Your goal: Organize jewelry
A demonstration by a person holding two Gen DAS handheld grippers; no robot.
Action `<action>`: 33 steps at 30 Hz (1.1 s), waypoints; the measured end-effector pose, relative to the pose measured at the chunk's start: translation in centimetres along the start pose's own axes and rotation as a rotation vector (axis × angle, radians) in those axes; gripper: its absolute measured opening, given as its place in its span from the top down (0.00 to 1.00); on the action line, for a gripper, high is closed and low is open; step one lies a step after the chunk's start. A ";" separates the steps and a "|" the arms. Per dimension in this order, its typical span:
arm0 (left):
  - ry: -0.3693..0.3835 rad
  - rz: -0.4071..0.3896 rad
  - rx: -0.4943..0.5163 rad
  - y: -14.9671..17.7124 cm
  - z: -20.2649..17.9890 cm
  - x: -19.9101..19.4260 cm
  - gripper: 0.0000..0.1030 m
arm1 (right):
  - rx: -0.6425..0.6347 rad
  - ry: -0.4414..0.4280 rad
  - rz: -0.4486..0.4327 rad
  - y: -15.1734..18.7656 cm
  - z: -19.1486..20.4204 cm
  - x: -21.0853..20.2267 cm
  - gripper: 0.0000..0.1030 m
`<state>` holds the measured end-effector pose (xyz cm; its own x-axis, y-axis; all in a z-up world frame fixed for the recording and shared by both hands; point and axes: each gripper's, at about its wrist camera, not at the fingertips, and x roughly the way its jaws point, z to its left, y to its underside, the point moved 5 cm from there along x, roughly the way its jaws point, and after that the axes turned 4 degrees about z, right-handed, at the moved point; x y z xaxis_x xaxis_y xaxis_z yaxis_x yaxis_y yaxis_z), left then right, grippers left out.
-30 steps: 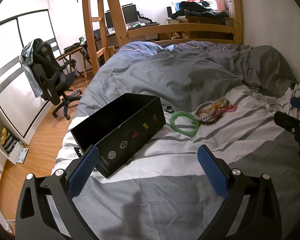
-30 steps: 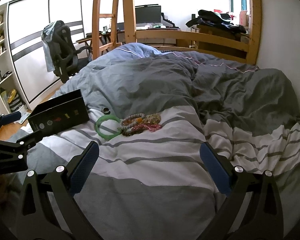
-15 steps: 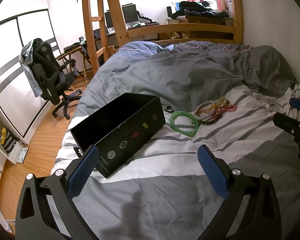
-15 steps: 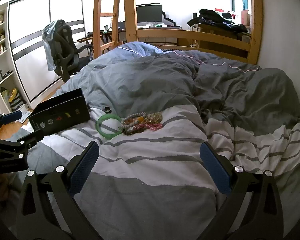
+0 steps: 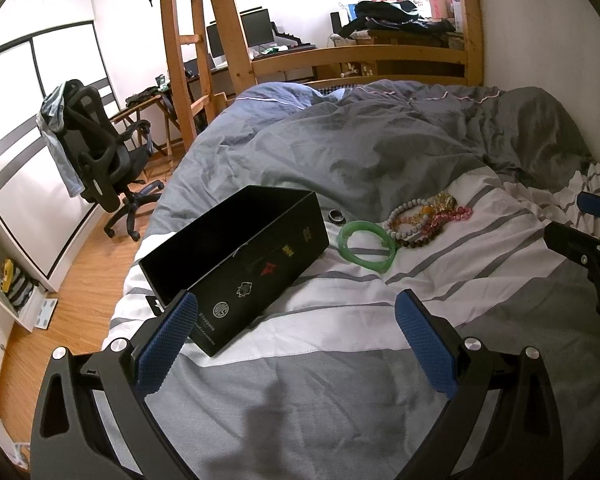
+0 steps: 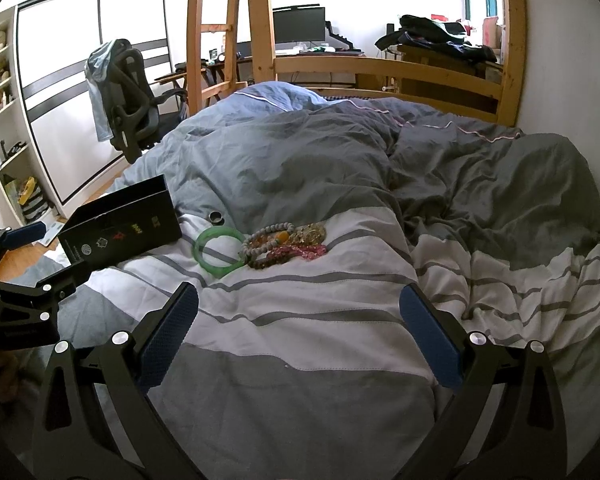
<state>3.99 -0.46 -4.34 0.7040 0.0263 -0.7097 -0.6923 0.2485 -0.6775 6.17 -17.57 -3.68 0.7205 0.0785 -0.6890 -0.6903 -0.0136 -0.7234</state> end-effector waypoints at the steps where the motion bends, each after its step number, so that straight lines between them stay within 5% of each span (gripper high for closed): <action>1: 0.000 0.000 0.000 0.0 0.0 0.0 0.05 | 0.001 0.000 0.000 0.0 0.0 0.0 0.03; 22: 0.005 0.006 0.007 0.1 -0.6 0.2 0.05 | 0.000 -0.004 0.013 0.1 0.2 0.3 0.03; 33: 0.056 0.025 0.015 -2.5 -2.8 3.6 0.05 | 0.063 -0.034 0.142 -0.7 -0.2 4.2 0.04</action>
<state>7.83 -3.72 -5.76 0.6760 -0.0211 -0.7366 -0.7071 0.2627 -0.6565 9.70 -17.46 -6.07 0.6133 0.1136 -0.7816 -0.7887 0.0359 -0.6137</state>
